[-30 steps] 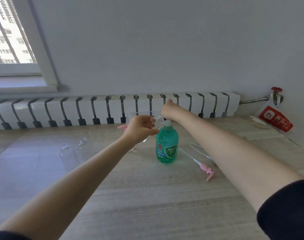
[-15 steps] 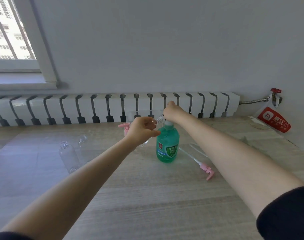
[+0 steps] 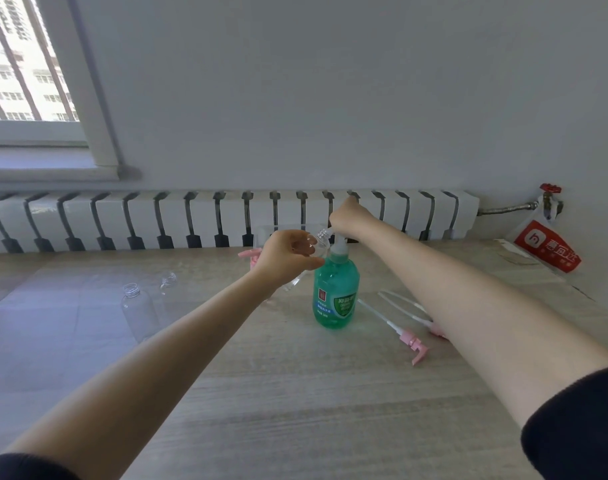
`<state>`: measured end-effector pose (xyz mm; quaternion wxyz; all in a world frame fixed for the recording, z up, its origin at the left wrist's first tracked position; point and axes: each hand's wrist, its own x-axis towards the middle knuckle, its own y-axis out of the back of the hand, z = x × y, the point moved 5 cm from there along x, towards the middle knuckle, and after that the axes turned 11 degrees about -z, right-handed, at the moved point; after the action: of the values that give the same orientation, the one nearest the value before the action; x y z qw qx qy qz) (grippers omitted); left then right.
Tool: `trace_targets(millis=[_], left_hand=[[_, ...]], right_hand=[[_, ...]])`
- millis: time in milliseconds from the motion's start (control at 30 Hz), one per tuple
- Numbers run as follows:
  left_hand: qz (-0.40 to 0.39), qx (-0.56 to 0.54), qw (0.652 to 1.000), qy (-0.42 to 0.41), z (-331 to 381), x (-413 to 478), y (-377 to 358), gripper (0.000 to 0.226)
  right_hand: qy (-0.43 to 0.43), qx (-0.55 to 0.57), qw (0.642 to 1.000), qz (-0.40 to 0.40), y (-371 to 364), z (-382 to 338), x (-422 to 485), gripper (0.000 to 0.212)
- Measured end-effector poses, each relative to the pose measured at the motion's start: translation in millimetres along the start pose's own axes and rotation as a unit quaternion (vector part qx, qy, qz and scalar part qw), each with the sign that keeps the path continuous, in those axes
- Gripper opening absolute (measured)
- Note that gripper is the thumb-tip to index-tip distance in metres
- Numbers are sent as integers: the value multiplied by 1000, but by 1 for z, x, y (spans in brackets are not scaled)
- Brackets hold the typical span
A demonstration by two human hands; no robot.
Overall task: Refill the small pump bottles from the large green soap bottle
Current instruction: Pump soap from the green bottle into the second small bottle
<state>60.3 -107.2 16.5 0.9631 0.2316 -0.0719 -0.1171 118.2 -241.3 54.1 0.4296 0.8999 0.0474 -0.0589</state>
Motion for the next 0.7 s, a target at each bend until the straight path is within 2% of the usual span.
trace_targets(millis=[200,433,700], left_hand=[[-1,-8,1000,6,-1,0,1,39],[-4,-11,1000,10,-6,2,-1,50],[-9,-10,1000,9,-14,2,-4,48]], right_hand=[[-36,7,999,-21,-10,-2,14,48],[-37,-8,999,-33,-15,6,23,47],[-31,7,998,-47,-22,11,26,50]])
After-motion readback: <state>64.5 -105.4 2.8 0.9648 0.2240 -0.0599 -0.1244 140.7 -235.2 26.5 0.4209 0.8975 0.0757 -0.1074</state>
